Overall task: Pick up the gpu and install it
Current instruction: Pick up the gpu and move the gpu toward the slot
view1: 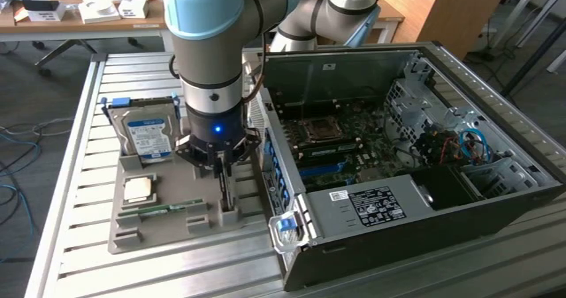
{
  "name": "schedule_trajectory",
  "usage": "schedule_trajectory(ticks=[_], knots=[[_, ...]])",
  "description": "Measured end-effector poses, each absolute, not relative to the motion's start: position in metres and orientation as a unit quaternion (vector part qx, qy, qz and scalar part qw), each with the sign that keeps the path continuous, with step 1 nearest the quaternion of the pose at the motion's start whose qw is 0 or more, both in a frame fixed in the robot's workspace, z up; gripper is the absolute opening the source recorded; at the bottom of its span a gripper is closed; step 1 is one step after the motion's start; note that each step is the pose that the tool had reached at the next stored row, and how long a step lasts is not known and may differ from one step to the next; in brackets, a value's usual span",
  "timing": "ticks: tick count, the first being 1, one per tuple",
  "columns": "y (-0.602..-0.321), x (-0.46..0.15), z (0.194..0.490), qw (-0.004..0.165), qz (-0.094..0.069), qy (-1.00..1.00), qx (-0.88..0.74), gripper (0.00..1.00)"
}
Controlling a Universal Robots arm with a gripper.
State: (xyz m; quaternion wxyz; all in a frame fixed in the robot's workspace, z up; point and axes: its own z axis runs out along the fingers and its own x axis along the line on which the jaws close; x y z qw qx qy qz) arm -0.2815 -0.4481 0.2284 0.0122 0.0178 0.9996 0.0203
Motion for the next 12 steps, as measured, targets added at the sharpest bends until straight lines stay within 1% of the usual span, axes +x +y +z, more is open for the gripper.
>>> schedule_trajectory(ticks=[12], knots=[[-0.4481,-0.2815,0.2285,0.012,0.02,1.0,0.006,0.26]])
